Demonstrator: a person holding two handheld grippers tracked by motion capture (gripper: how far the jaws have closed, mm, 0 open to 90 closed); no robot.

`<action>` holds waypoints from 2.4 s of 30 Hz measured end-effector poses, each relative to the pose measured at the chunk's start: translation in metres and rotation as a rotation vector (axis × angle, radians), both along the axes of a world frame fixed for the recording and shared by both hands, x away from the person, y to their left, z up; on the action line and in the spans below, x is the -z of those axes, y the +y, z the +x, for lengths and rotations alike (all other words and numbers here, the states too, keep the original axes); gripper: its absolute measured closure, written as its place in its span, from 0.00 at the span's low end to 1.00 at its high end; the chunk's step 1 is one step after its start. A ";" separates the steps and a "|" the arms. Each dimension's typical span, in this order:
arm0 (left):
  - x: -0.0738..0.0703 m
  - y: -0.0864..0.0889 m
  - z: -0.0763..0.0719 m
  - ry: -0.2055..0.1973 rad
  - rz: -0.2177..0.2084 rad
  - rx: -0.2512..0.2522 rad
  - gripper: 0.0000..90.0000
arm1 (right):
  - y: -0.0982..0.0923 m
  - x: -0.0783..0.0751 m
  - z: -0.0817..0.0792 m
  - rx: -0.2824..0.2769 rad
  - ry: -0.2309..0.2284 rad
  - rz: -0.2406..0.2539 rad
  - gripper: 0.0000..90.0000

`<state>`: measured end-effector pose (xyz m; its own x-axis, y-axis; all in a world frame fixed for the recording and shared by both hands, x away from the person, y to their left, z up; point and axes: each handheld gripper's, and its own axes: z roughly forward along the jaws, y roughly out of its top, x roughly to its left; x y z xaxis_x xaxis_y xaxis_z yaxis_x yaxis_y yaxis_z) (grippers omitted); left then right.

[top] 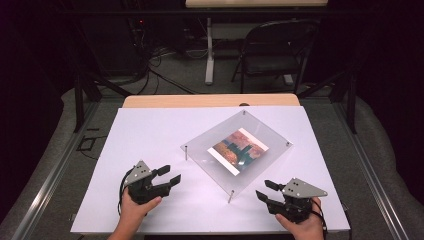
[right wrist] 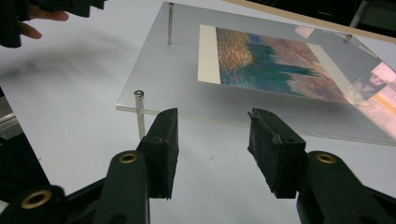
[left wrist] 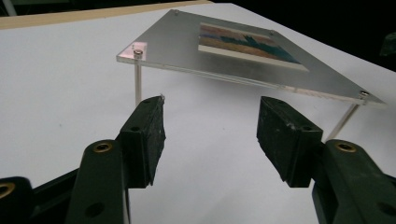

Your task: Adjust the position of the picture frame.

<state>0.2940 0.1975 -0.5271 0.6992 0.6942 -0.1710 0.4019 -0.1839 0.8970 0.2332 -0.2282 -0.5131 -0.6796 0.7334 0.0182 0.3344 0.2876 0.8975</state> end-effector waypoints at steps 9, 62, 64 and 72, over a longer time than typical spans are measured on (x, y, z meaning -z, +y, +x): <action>0.007 0.004 0.033 0.065 0.034 -0.042 0.49 | 0.004 0.000 -0.001 -0.015 0.007 -0.003 0.60; 0.022 -0.042 0.109 0.183 0.122 -0.016 0.92 | 0.015 0.015 0.005 -0.106 0.134 0.018 0.69; 0.018 -0.041 0.109 0.183 0.116 -0.002 0.92 | 0.016 0.015 0.004 -0.109 0.136 0.022 0.69; 0.002 -0.045 0.106 0.193 0.093 0.017 0.92 | 0.026 0.017 0.004 -0.135 0.145 0.031 0.69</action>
<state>0.3997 0.1525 -0.5291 0.6713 0.7017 -0.2387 0.5607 -0.2701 0.7828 0.2369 -0.2019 -0.5297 -0.7605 0.6331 0.1442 0.4212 0.3119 0.8517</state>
